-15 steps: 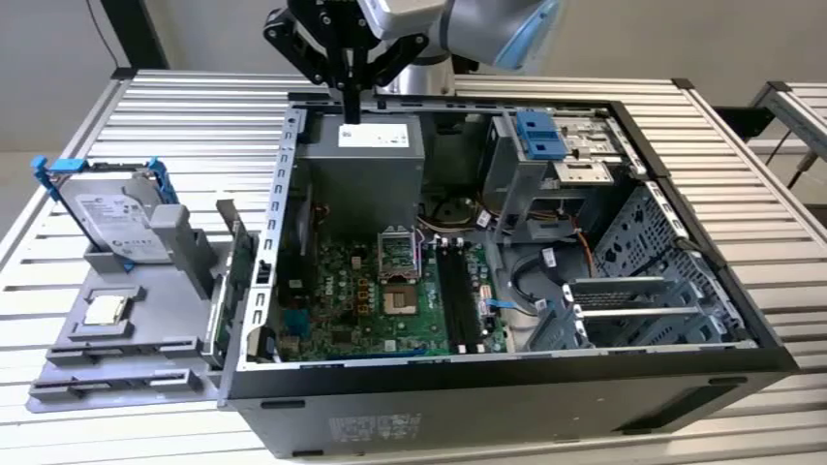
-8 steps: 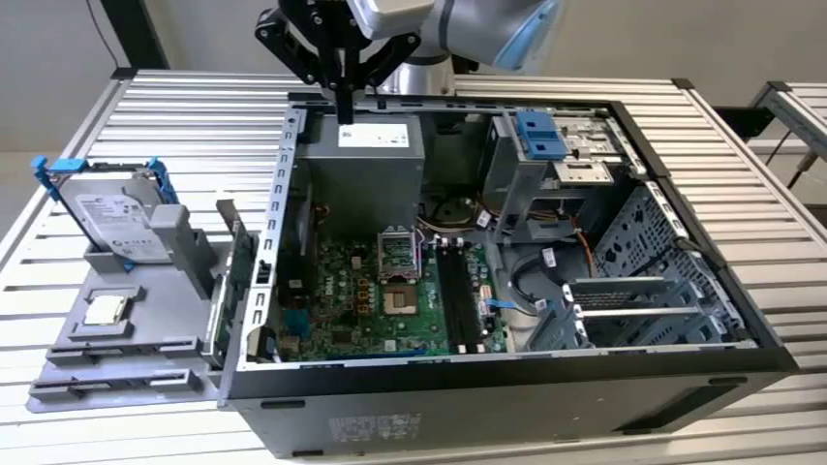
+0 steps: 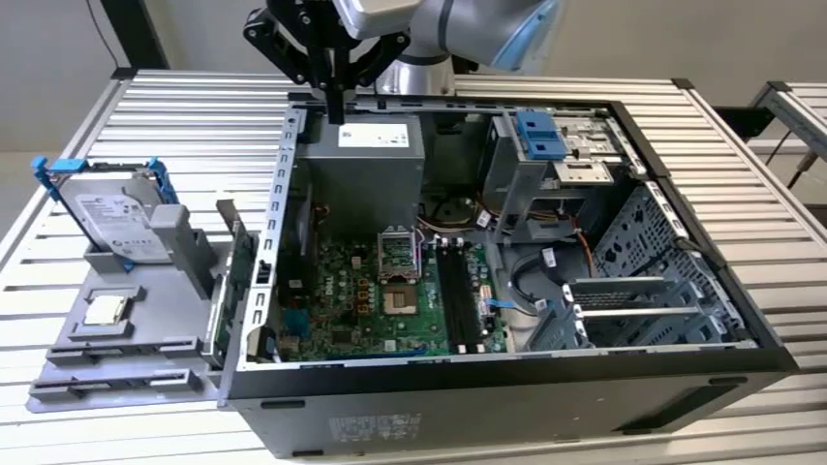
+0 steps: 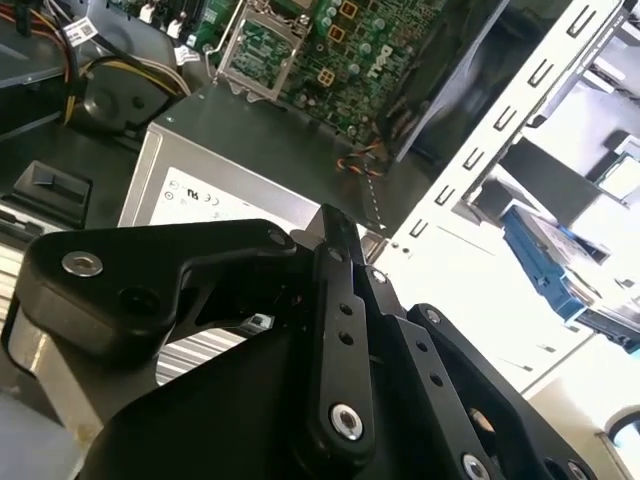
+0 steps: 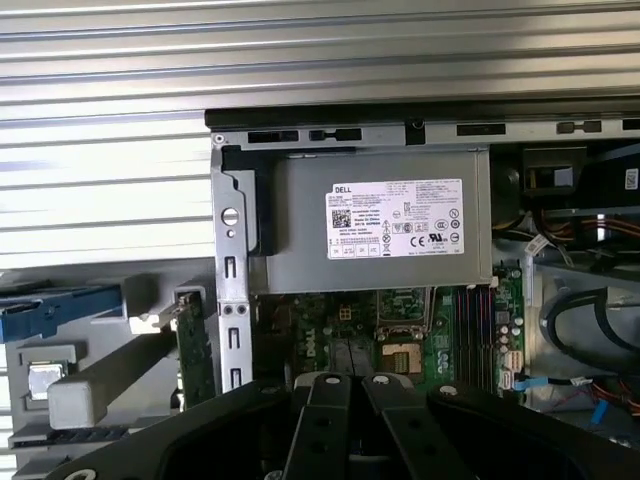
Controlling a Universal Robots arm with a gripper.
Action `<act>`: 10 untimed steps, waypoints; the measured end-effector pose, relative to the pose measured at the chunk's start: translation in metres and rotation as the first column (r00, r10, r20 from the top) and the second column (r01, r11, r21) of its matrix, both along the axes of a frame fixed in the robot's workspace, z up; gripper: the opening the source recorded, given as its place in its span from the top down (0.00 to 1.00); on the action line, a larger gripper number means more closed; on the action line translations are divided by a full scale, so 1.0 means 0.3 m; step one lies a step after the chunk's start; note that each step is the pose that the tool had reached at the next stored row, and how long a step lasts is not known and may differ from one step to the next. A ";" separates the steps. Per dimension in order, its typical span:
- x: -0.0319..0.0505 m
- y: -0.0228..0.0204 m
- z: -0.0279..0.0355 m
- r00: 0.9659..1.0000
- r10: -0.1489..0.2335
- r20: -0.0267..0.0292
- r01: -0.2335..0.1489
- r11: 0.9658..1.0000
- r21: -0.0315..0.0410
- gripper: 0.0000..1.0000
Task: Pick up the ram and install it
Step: 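Reach for the ram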
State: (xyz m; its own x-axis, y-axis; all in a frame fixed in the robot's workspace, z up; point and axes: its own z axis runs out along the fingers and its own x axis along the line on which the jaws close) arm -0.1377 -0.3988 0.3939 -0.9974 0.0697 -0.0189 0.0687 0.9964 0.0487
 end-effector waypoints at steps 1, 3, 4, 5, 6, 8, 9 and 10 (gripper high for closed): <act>-0.004 0.000 0.000 1.000 0.000 0.000 0.000 1.000 0.000 1.00; -0.011 0.000 0.000 1.000 0.000 0.000 0.000 1.000 0.000 1.00; -0.014 0.000 0.000 1.000 0.000 0.000 0.000 1.000 0.000 1.00; -0.018 0.000 0.000 1.000 0.000 0.000 0.000 1.000 0.000 1.00; -0.022 0.000 0.000 1.000 0.000 0.000 0.000 1.000 0.000 1.00; -0.035 0.000 0.000 1.000 0.001 0.000 -0.001 1.000 0.000 1.00; -0.039 0.000 0.000 1.000 0.001 0.000 -0.001 1.000 0.000 1.00; -0.044 0.000 0.000 1.000 0.001 0.000 -0.001 1.000 0.000 1.00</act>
